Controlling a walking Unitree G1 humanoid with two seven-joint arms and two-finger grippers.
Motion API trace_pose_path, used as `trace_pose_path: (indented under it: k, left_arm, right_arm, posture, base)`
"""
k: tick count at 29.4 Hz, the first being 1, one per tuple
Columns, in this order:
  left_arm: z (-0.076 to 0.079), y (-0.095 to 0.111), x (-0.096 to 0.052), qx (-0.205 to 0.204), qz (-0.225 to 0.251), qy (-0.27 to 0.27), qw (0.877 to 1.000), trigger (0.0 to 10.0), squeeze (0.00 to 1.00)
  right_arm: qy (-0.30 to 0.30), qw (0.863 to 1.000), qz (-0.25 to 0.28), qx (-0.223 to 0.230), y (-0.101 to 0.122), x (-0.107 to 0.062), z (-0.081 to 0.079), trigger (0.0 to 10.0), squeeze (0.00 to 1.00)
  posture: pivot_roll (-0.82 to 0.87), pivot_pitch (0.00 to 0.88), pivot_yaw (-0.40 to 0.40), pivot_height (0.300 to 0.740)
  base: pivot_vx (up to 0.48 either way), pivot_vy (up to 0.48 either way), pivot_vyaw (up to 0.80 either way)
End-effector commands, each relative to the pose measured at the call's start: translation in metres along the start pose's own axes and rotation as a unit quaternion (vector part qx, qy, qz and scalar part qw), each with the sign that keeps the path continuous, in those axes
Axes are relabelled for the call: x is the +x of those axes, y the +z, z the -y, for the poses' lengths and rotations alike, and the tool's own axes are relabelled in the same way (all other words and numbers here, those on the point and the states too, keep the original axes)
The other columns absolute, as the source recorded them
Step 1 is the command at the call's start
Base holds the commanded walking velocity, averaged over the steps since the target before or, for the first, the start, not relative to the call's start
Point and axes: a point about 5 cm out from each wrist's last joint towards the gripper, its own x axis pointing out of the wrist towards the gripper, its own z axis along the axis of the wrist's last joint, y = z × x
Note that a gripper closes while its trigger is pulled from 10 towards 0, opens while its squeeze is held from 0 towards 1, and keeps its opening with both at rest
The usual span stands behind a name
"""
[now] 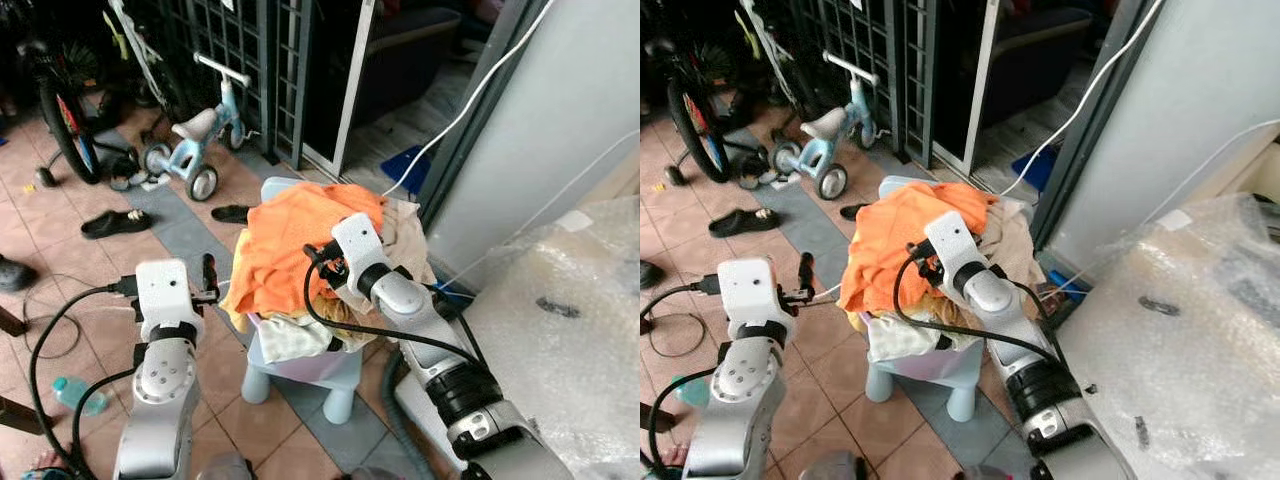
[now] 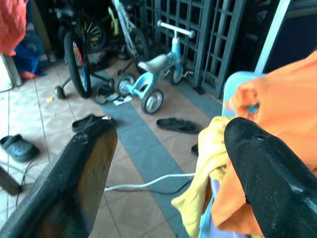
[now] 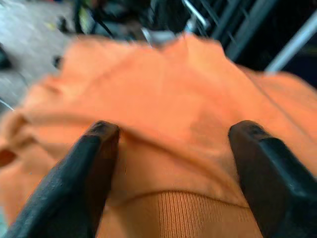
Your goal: Clothes washing
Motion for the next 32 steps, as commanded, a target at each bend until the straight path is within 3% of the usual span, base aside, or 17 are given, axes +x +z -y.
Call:
trace_pose_path:
  k: [1,6,23,28,32]
  left_arm:
    - [0.000,0.004,-0.002,0.001,0.004,0.004,1.000,10.0,0.00]
    - [0.001,0.003,-0.003,0.001,0.000,0.006,1.000,10.0,0.00]
    - [0.008,0.007,0.008,0.007,0.003,-0.010,1.000,10.0,0.00]
    - [0.006,0.007,0.012,0.009,0.006,-0.008,1.000,10.0,0.00]
    - [0.009,0.008,0.014,0.007,0.009,-0.011,1.000,10.0,0.00]
  right_arm:
    - [-0.035,0.999,-0.030,0.018,-0.009,-0.001,0.012,0.0,0.00]
    - [-0.066,0.994,-0.074,0.051,-0.028,-0.005,0.026,0.0,0.00]
    - [-0.068,0.988,-0.082,0.108,-0.039,-0.007,0.024,0.0,0.00]
    - [-0.071,0.987,-0.056,0.135,-0.031,-0.005,0.026,0.0,0.00]
    - [-0.061,0.984,0.012,0.170,-0.010,-0.003,0.029,0.0,0.00]
  posture:
    - [0.10,0.047,-0.113,0.740]
    - [0.09,0.044,-0.114,0.740]
    - [0.07,0.006,-0.084,0.740]
    - [0.07,0.000,-0.081,0.740]
    - [0.06,0.000,-0.075,0.740]
  base:
    - [0.000,0.000,0.00]
    - [0.000,0.000,0.00]
    - [0.000,0.000,0.00]
    - [0.000,0.000,0.00]
    - [0.000,0.000,0.00]
